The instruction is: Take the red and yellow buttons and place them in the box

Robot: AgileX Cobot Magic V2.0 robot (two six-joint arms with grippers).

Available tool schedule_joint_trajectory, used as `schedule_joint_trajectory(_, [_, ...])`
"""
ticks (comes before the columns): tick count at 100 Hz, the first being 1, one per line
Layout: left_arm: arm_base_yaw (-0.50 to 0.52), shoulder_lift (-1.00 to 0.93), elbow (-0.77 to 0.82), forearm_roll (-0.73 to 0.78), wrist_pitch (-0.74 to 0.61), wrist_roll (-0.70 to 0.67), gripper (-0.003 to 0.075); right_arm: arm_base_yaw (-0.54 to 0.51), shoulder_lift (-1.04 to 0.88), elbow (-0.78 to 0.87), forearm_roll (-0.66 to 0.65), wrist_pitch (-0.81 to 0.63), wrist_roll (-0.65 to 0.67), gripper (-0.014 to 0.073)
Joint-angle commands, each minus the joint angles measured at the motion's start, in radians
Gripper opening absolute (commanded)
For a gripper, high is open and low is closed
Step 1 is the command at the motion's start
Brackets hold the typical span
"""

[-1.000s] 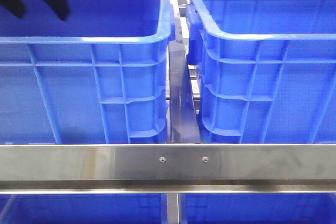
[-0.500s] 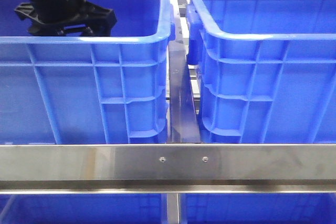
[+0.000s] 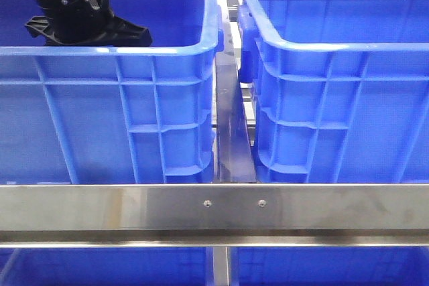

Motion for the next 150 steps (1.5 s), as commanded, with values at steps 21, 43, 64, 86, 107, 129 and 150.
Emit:
schedule_joint_trajectory(21, [-0.002, -0.024, -0.033, 0.000, -0.043, -0.001, 0.0545, -0.004, -0.024, -0.020, -0.010, -0.085, 0.000, -0.0068])
schedule_joint_trajectory(43, [-0.002, -0.024, -0.033, 0.000, -0.039, -0.001, 0.0315, -0.004, -0.024, -0.020, -0.010, -0.085, 0.000, -0.0068])
schedule_joint_trajectory(64, [-0.002, -0.024, -0.033, 0.000, -0.037, -0.001, -0.0011, -0.004, -0.024, -0.020, -0.010, -0.085, 0.000, -0.0068])
schedule_joint_trajectory(86, [-0.006, -0.074, -0.036, 0.000, -0.003, -0.001, -0.0019, -0.004, -0.024, -0.020, -0.010, -0.085, 0.000, -0.0068])
schedule_joint_trajectory(107, [-0.053, -0.207, -0.036, 0.000, 0.015, -0.001, -0.0019, -0.004, -0.024, -0.020, -0.010, -0.085, 0.000, -0.0068])
schedule_joint_trajectory(129, [-0.156, -0.372, -0.036, 0.000, 0.042, -0.001, -0.0019, -0.004, -0.024, -0.020, -0.010, -0.085, 0.000, -0.0068])
schedule_joint_trajectory(150, [-0.312, -0.446, -0.036, 0.000, 0.055, -0.001, -0.0019, -0.004, -0.024, -0.020, -0.010, -0.088, 0.000, -0.0068])
